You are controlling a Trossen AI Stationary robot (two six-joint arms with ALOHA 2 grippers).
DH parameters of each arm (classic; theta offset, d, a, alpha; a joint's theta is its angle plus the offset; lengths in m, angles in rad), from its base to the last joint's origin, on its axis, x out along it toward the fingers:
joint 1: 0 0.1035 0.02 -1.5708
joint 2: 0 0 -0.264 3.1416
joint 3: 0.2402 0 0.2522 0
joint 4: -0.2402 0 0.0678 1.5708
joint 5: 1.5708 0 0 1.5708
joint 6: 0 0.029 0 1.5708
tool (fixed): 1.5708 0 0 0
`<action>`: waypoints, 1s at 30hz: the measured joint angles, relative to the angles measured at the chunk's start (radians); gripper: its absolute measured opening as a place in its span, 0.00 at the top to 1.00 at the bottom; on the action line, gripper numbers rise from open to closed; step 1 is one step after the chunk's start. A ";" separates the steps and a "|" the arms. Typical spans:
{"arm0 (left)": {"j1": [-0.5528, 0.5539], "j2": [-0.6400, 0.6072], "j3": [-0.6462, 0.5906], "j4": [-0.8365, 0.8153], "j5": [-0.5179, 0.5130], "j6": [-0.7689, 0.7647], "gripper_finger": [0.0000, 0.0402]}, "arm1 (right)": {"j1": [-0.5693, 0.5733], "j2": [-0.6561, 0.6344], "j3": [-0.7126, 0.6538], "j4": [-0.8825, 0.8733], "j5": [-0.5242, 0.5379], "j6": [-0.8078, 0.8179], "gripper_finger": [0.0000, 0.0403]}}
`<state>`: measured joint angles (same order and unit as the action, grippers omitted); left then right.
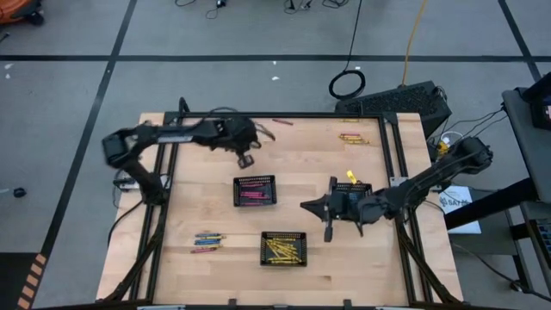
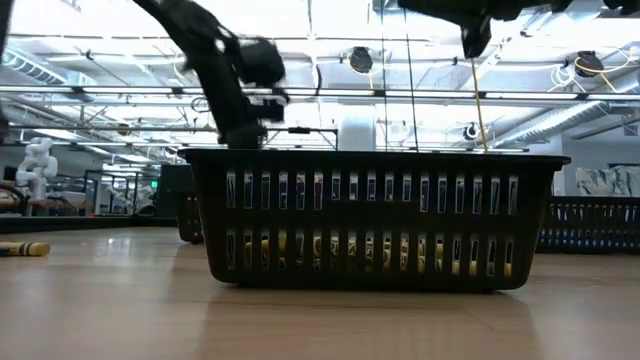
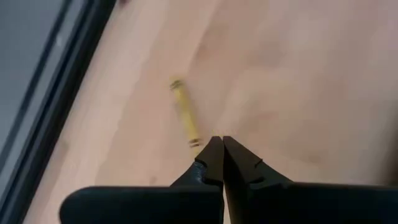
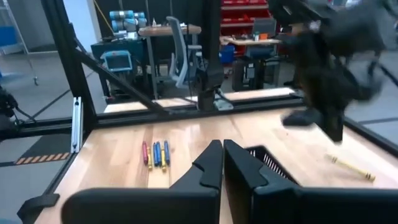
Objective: Sort crayons
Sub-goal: Put the yellow crayon into the bottom black bin
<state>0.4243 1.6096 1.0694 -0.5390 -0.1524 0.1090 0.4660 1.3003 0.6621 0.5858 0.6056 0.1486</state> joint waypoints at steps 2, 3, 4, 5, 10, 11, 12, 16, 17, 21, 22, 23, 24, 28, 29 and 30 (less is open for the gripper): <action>-0.056 -0.086 -0.058 0.012 -0.007 -0.035 1.00 | 0.000 0.024 0.000 -0.003 0.000 0.012 1.00; -0.087 -0.129 -0.089 0.010 -0.012 -0.055 1.00 | 0.000 0.037 0.000 -0.001 0.000 0.022 1.00; -0.121 -0.175 -0.121 0.021 -0.015 -0.075 1.00 | 0.000 0.048 0.000 0.001 0.000 0.029 1.00; -0.154 -0.219 -0.157 0.048 -0.015 -0.096 1.00 | 0.000 0.059 0.000 0.001 0.000 0.035 1.00; -0.316 -0.395 -0.309 0.109 -0.019 -0.207 1.00 | 0.001 0.103 0.000 -0.001 -0.003 0.089 1.00; -0.343 -0.420 -0.334 0.117 -0.030 -0.243 1.00 | 0.001 0.110 0.000 0.005 -0.003 0.100 1.00; -0.365 -0.438 -0.356 0.130 -0.049 -0.288 1.00 | 0.001 0.115 0.000 0.005 -0.003 0.104 1.00; -0.374 -0.452 -0.423 0.197 -0.193 -0.391 1.00 | 0.001 0.137 0.000 0.024 -0.004 0.103 1.00; -0.355 -0.444 -0.429 0.217 -0.213 -0.393 1.00 | 0.001 0.140 0.000 0.030 -0.004 0.101 1.00; -0.216 -0.383 -0.429 0.320 -0.171 -0.339 0.95 | -0.001 0.140 0.000 0.051 -0.004 0.096 1.00; -0.175 -0.361 -0.429 0.357 -0.127 -0.316 0.92 | -0.001 0.138 0.000 0.055 -0.004 0.092 1.00; -0.134 -0.336 -0.428 0.396 -0.074 -0.298 0.89 | -0.001 0.135 0.000 0.055 -0.004 0.085 1.00; -0.095 -0.311 -0.427 0.422 -0.026 -0.282 0.85 | -0.001 0.133 0.000 0.059 -0.004 0.079 1.00; 0.022 -0.187 -0.422 0.508 0.060 -0.253 0.68 | -0.001 0.128 0.000 0.060 -0.004 0.068 1.00; 0.042 -0.156 -0.411 0.508 0.061 -0.252 0.64 | -0.001 0.127 0.000 0.061 -0.004 0.068 1.00; 0.059 -0.123 -0.399 0.515 0.062 -0.248 0.61 | -0.002 0.126 0.001 0.062 -0.003 0.067 1.00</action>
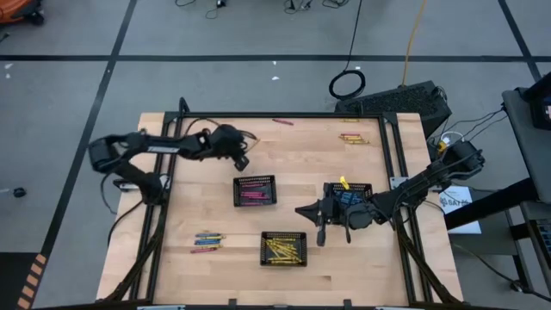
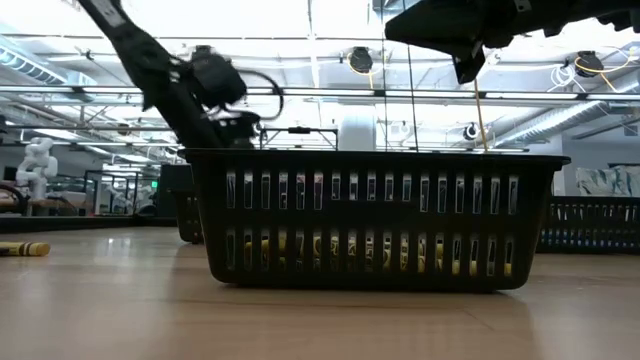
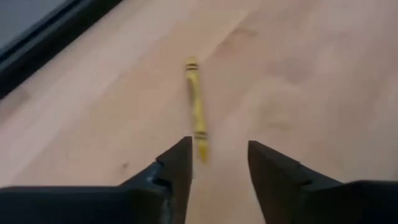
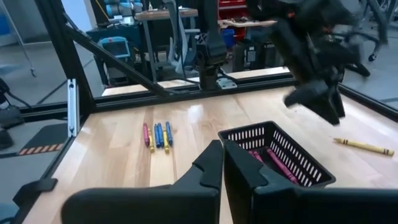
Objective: Sort crayons
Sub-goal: Put the yellow crayon into the bottom black bin
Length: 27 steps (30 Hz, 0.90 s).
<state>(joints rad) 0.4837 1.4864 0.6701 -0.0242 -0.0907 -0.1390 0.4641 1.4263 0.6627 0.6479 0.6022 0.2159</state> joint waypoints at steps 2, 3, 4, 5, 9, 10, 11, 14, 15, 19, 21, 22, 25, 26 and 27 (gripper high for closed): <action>0.024 0.061 0.021 0.032 0.005 0.019 0.58 | 0.000 0.000 0.000 -0.001 0.000 0.000 1.00; 0.030 0.087 0.033 0.048 0.008 0.022 0.57 | 0.000 0.000 0.000 -0.001 0.000 0.000 1.00; 0.033 0.113 0.048 0.052 0.013 0.023 0.56 | 0.000 0.000 0.000 -0.001 0.000 0.000 1.00; 0.035 0.138 0.065 0.053 0.017 0.024 0.56 | 0.000 0.000 0.000 0.000 0.000 0.000 1.00; 0.036 0.213 0.103 0.043 0.014 0.042 0.57 | 0.000 0.000 0.000 -0.001 0.000 0.000 1.00; 0.037 0.226 0.107 0.041 0.013 0.042 0.58 | 0.000 0.000 0.000 0.000 0.000 0.000 1.00; 0.037 0.238 0.111 0.038 0.012 0.042 0.59 | 0.000 0.000 0.000 0.000 0.000 0.000 1.00; 0.042 0.264 0.116 0.037 0.012 0.042 0.64 | 0.000 0.000 0.000 -0.001 0.000 0.000 1.00; 0.044 0.272 0.117 0.038 0.012 0.042 0.66 | 0.000 0.000 0.000 0.000 0.000 0.000 1.00; 0.047 0.277 0.119 0.009 0.012 0.055 0.75 | 0.000 0.000 0.000 -0.001 0.000 0.000 1.00; 0.047 0.277 0.119 -0.008 0.013 0.072 0.82 | 0.000 0.000 0.000 -0.001 0.000 0.000 1.00; 0.047 0.277 0.119 -0.016 0.013 0.078 0.85 | 0.000 0.000 0.000 -0.001 0.000 0.000 1.00; 0.047 0.278 0.119 -0.048 0.012 0.106 0.96 | 0.005 -0.002 0.000 -0.002 0.000 0.000 1.00; 0.046 0.276 0.120 -0.057 0.012 0.115 0.97 | 0.009 -0.006 0.000 -0.006 0.000 0.000 1.00; 0.043 0.265 0.120 -0.074 0.009 0.120 0.98 | 0.014 -0.011 0.000 -0.010 0.000 0.000 1.00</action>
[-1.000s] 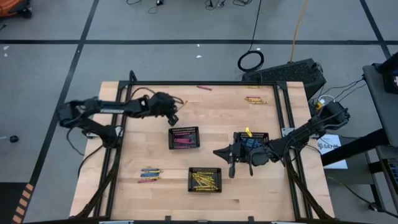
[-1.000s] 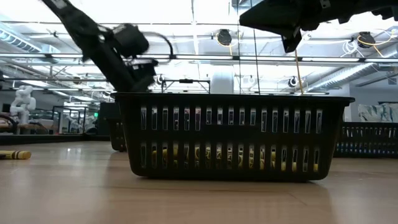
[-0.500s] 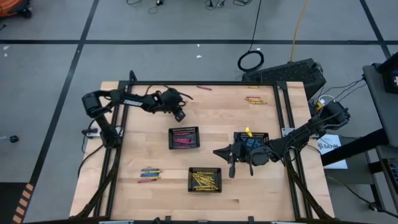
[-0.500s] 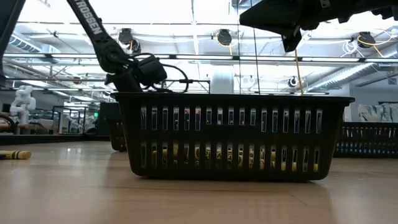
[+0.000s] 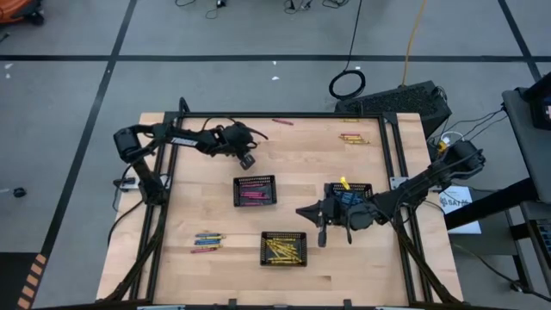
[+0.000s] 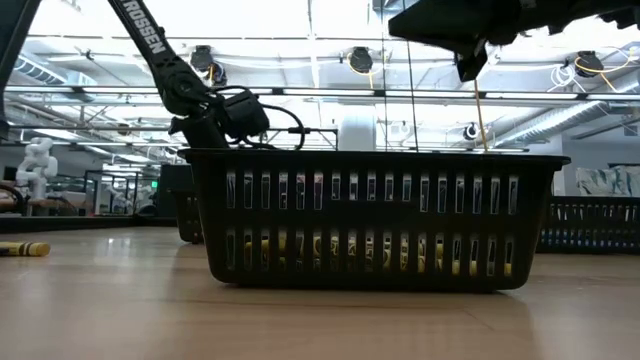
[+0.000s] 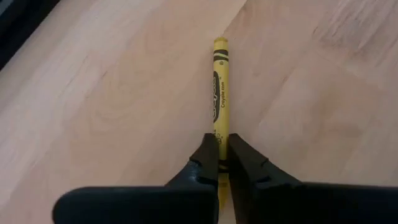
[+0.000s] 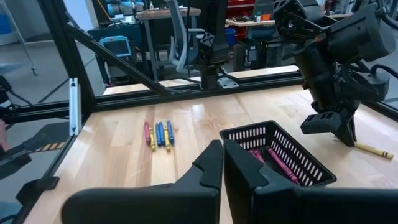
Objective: Sort crayons
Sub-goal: Put the yellow crayon into the bottom black bin
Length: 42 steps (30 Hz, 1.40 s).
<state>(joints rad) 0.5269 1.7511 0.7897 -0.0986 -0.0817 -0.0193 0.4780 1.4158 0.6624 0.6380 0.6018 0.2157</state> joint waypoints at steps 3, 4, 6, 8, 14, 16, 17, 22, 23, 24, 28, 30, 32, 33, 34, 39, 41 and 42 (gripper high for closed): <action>-0.024 -0.047 -0.004 -0.075 -0.034 0.002 0.97 | 0.020 -0.017 0.000 -0.002 0.000 -0.005 1.00; -0.035 -0.073 -0.008 -0.108 -0.047 0.003 0.98 | 0.029 -0.025 0.000 -0.003 0.000 -0.014 1.00; -0.068 -0.137 -0.014 -0.179 -0.064 0.007 0.99 | 0.043 -0.036 0.000 0.000 0.000 -0.023 1.00; -0.110 -0.208 -0.011 -0.198 -0.069 0.008 0.99 | 0.056 -0.043 0.000 -0.001 0.000 -0.026 1.00; -0.309 -0.396 -0.009 -0.266 -0.072 0.004 0.99 | 0.070 -0.044 0.000 -0.046 0.000 -0.012 1.00; -0.398 -0.437 -0.009 -0.258 -0.062 0.000 0.99 | 0.073 -0.044 0.000 -0.061 0.000 0.002 1.00; -0.444 -0.450 -0.009 -0.247 -0.049 -0.001 0.99 | 0.074 -0.044 0.000 -0.061 0.000 0.005 1.00; -0.670 -0.445 -0.008 -0.107 0.010 -0.099 0.99 | 0.074 -0.044 0.000 -0.059 0.016 -0.004 1.00; -0.702 -0.433 -0.007 -0.057 0.025 -0.132 0.99 | 0.074 -0.045 0.000 -0.057 0.029 -0.010 1.00; -0.730 -0.419 -0.007 -0.012 0.045 -0.162 0.99 | 0.074 -0.045 0.000 -0.051 0.036 -0.019 1.00; -0.799 -0.326 -0.006 0.217 0.085 -0.272 0.99 | 0.076 -0.077 -0.001 -0.046 0.052 -0.050 1.00; -0.811 -0.259 -0.003 0.304 0.121 -0.290 0.99 | 0.084 -0.102 0.000 -0.043 0.053 -0.056 1.00; -0.821 -0.182 0.016 0.355 0.158 -0.303 0.99 | 0.100 -0.123 0.000 -0.043 0.053 -0.073 1.00; -0.825 -0.147 0.033 0.362 0.166 -0.315 0.99 | 0.107 -0.131 0.000 -0.043 0.053 -0.077 1.00; -0.831 -0.113 0.054 0.364 0.168 -0.321 0.99 | 0.116 -0.139 0.000 -0.043 0.053 -0.078 1.00; -0.855 0.035 0.164 0.319 0.167 -0.341 0.99 | 0.167 -0.146 0.000 -0.037 0.056 -0.049 1.00; -0.868 0.074 0.202 0.284 0.156 -0.345 0.99 | 0.189 -0.135 0.000 -0.029 0.057 -0.018 1.00; -0.873 0.090 0.219 0.270 0.148 -0.354 0.99 | 0.200 -0.126 0.000 -0.021 0.058 -0.008 1.00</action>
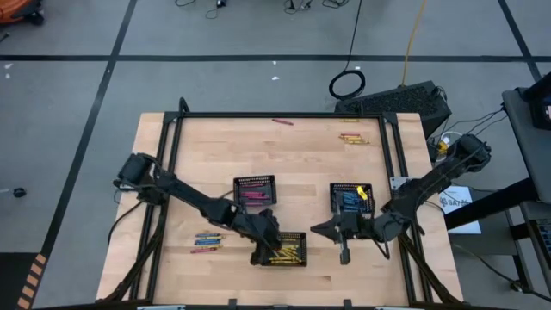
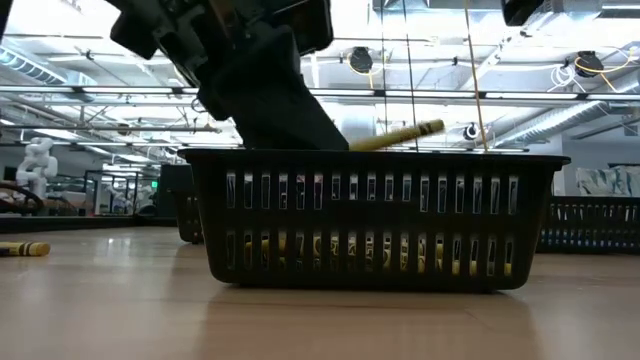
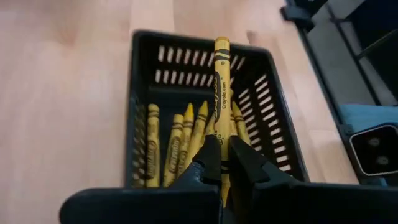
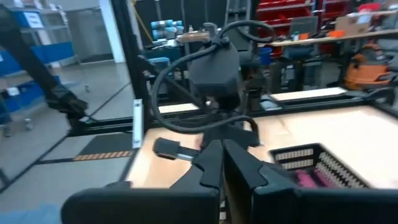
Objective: Sort crayons
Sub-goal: Put the yellow crayon into the bottom black bin, then put the red crayon into the left black bin
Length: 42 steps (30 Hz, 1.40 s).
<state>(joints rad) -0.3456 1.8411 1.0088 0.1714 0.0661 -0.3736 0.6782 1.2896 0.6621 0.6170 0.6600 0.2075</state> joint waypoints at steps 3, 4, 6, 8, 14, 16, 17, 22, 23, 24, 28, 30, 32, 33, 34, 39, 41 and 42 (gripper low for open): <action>-0.005 0.038 0.038 -0.032 -0.016 -0.034 0.99 | 0.029 0.026 0.000 0.026 0.001 0.006 1.00; -0.004 0.048 0.045 -0.038 -0.018 -0.040 0.99 | 0.036 0.032 0.000 0.030 0.001 0.007 1.00; -0.003 0.063 0.053 -0.045 -0.021 -0.041 0.99 | 0.047 0.040 0.000 0.036 0.002 0.008 1.00; -0.002 0.071 0.059 -0.043 -0.022 -0.057 0.99 | 0.054 0.046 0.000 0.038 0.002 0.008 1.00; -0.001 0.071 0.059 -0.073 -0.021 -0.066 0.98 | 0.057 0.047 0.000 0.038 0.002 -0.002 1.00; -0.001 0.071 0.059 -0.081 -0.021 -0.067 0.95 | 0.057 0.047 0.000 0.038 0.002 -0.014 1.00; -0.001 0.071 0.059 -0.087 -0.021 -0.067 0.94 | 0.057 0.047 0.000 0.038 0.002 -0.015 1.00; -0.001 0.071 0.059 -0.111 -0.021 -0.090 0.85 | 0.057 0.047 0.000 0.038 0.002 -0.022 1.00; -0.001 0.071 0.059 -0.110 -0.020 -0.090 0.83 | 0.057 0.047 0.000 0.037 0.002 -0.022 1.00; -0.001 0.071 0.059 -0.105 -0.020 -0.089 0.81 | 0.057 0.047 0.000 0.037 0.002 -0.022 1.00; 0.006 0.064 0.059 -0.101 -0.014 -0.089 0.74 | 0.057 0.047 0.000 0.033 0.002 -0.022 1.00; 0.015 0.037 0.057 -0.118 0.003 -0.085 0.71 | 0.057 0.047 0.000 0.026 0.002 -0.022 1.00; 0.022 -0.002 0.057 -0.118 0.020 -0.069 0.69 | 0.057 0.047 0.000 0.023 0.022 -0.022 1.00; 0.025 -0.032 0.057 -0.133 0.020 -0.050 0.68 | 0.057 0.047 0.000 0.021 0.046 -0.022 1.00; 0.025 -0.062 0.057 -0.156 0.016 -0.025 0.68 | 0.057 0.046 0.000 0.020 0.072 -0.027 1.00; -0.034 -0.239 0.040 -0.318 -0.251 0.087 0.68 | 0.052 0.046 0.000 -0.004 0.155 -0.114 1.00; -0.074 -0.318 0.008 -0.383 -0.447 0.090 0.68 | 0.041 0.046 0.000 -0.015 0.157 -0.119 1.00; -0.095 -0.354 -0.014 -0.426 -0.548 0.074 0.68 | 0.033 0.046 0.000 -0.023 0.157 -0.102 1.00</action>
<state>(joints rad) -0.4410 1.4871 0.9950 -0.2543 -0.4821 -0.2994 0.7111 1.3354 0.6624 0.5940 0.8170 0.1051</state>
